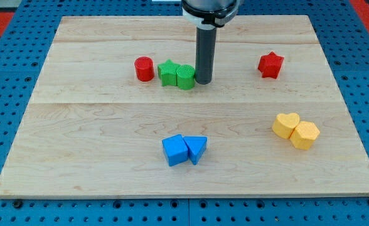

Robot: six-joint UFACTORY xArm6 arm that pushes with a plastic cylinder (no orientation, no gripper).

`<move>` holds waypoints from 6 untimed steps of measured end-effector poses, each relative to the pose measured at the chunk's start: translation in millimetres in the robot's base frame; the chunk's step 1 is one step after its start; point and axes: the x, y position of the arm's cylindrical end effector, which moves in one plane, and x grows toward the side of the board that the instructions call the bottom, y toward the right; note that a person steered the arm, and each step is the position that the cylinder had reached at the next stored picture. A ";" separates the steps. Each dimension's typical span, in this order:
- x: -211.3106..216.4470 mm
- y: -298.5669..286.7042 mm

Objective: Move the red circle left diagonally

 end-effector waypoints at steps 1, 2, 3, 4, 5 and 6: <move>0.0 -2.3; -29.1 -2.3; -66.4 -2.8; -92.1 -18.5; -49.8 -84.3; 7.3 -161.4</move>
